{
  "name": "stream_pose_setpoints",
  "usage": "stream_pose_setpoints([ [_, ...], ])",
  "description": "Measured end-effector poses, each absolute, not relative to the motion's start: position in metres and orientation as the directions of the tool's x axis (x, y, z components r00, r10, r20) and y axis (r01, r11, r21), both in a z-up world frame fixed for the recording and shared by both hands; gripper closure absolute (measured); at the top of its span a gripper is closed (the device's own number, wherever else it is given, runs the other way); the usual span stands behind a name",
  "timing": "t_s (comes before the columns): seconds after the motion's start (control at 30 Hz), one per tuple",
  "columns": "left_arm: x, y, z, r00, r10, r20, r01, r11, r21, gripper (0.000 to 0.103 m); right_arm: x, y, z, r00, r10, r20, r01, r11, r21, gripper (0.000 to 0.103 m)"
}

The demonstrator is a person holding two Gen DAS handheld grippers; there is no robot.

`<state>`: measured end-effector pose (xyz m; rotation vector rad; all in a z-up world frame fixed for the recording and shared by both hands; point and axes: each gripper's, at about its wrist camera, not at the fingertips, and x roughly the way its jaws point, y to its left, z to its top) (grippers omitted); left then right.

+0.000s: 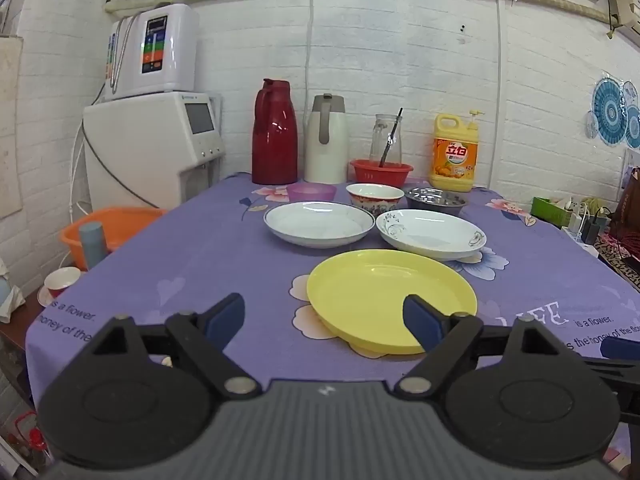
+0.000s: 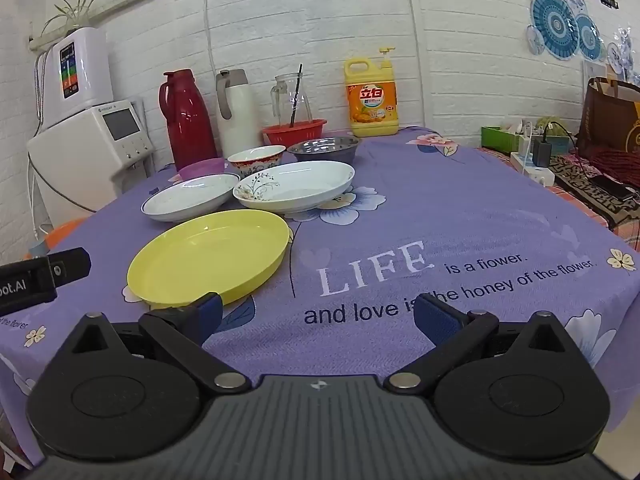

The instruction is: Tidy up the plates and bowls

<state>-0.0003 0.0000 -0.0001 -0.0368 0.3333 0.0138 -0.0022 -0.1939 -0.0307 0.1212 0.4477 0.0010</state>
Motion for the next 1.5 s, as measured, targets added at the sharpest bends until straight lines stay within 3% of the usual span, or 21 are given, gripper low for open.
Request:
stream_pose_setpoints([
  [1.5, 0.002, -0.003, -0.005, 0.933, 0.007, -0.360, -0.013, 1.000, -0.015, 0.018, -0.001, -0.184, -0.043, 0.887, 0.072, -0.456, -0.016, 0.992, 0.127, 0.000],
])
